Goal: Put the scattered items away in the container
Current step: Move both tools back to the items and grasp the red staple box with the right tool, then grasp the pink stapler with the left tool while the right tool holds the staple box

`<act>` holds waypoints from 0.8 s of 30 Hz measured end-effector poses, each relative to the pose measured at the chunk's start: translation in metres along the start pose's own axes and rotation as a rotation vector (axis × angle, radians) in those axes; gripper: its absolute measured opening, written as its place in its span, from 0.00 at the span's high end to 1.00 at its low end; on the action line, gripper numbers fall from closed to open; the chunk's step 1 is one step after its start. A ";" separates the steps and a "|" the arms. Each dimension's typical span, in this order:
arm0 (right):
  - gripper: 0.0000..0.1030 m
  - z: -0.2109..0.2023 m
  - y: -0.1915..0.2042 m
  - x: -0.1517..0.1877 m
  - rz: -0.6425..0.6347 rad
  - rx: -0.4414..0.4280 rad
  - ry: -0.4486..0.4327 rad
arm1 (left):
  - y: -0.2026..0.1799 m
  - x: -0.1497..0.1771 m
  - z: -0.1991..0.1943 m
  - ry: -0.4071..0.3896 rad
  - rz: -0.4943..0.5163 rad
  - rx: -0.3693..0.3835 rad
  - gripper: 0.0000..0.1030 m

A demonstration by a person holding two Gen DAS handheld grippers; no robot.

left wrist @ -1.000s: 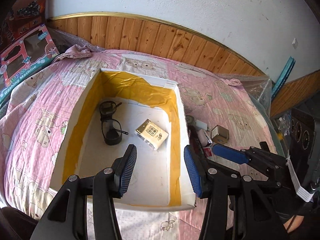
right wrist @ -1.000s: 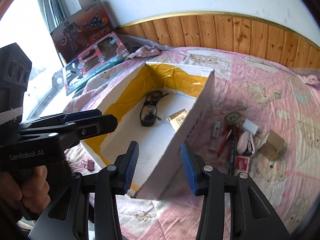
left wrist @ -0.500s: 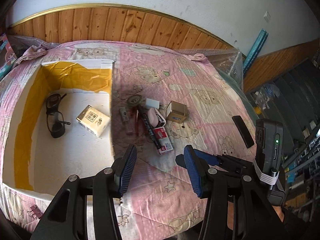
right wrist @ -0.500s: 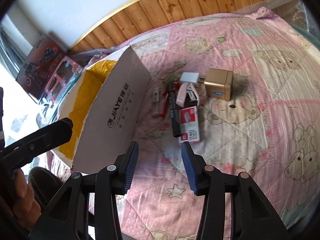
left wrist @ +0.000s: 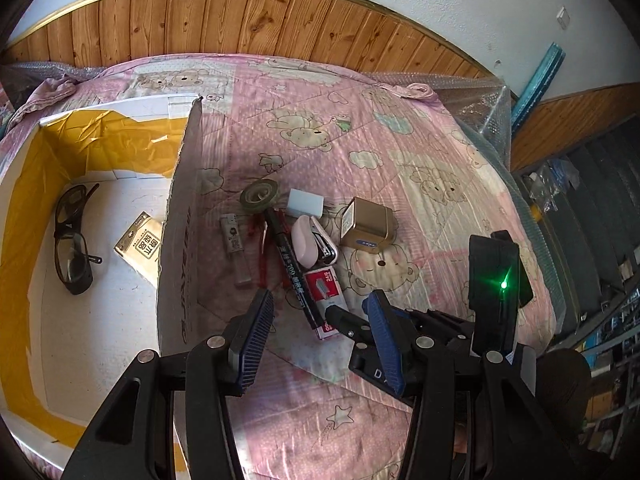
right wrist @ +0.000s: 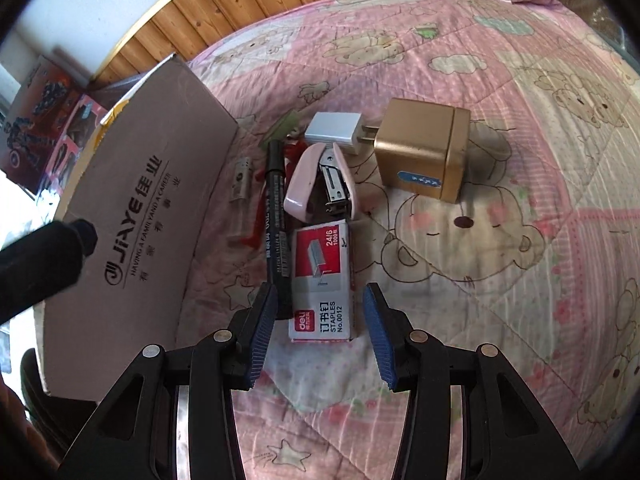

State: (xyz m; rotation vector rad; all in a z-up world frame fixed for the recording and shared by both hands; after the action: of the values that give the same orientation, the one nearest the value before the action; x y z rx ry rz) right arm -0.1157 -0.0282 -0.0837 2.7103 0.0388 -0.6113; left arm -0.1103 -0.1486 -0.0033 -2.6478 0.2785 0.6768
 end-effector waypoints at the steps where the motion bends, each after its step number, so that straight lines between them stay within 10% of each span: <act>1: 0.53 0.007 -0.001 0.001 -0.004 0.004 0.009 | 0.003 -0.003 0.004 0.003 -0.011 -0.002 0.51; 5: 0.55 0.017 0.000 -0.001 -0.029 0.026 -0.023 | 0.009 -0.015 0.018 0.012 -0.041 0.010 0.51; 11: 0.85 -0.008 -0.006 -0.005 0.008 0.006 -0.034 | 0.002 -0.027 0.046 0.045 -0.030 0.033 0.51; 24: 0.83 -0.028 -0.050 0.003 0.133 0.072 -0.029 | -0.002 -0.020 0.124 0.119 -0.063 -0.011 0.51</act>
State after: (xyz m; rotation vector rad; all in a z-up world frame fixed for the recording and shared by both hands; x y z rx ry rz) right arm -0.1070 0.0284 -0.0779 2.7450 -0.1721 -0.6228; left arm -0.1788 -0.0929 -0.0929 -2.6991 0.2242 0.5033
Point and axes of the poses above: each gripper's, at about its wrist camera, not at the fingertips, and z roughly the way its jaws point, y to its left, x to its underside, the point moved 3 cm from there along z, roughly the way its jaws point, and after that the axes turned 2 degrees about -y, right-handed, at the moved point
